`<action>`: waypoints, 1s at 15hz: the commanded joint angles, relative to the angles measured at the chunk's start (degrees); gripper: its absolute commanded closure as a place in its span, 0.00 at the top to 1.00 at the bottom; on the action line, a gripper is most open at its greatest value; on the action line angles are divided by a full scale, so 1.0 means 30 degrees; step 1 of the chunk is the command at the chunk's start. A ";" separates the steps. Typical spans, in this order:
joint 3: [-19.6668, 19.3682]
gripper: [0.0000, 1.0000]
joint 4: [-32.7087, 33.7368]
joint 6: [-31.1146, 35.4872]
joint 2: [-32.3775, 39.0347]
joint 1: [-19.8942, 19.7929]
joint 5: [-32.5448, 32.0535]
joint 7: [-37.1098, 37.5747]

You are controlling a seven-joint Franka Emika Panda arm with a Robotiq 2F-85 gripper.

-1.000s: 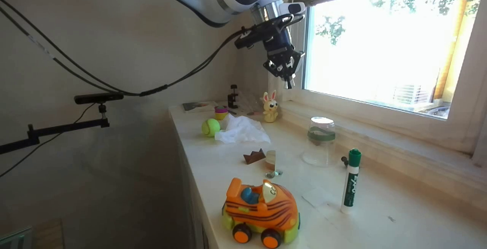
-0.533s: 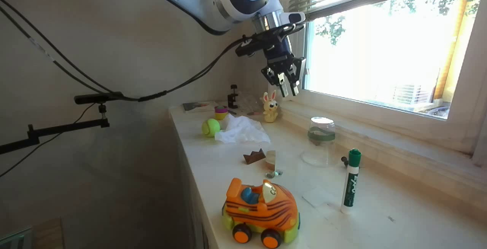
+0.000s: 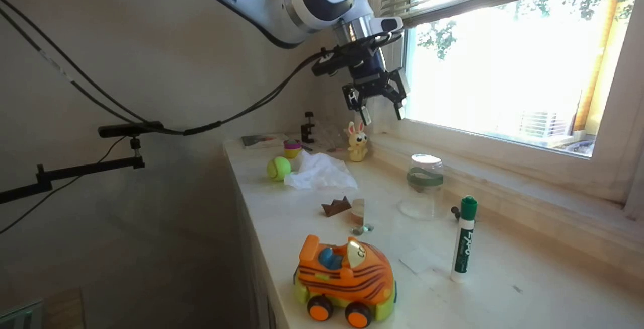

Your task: Open the blinds of the window

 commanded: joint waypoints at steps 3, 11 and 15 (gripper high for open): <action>0.0374 1.00 0.2777 -0.3479 -0.1410 0.0679 -0.0272 0.1539; 0.1328 1.00 0.6046 -0.9434 -0.2156 0.1691 0.0185 0.3868; 0.1382 1.00 0.6127 -0.9658 -0.2084 0.1740 0.0198 0.3875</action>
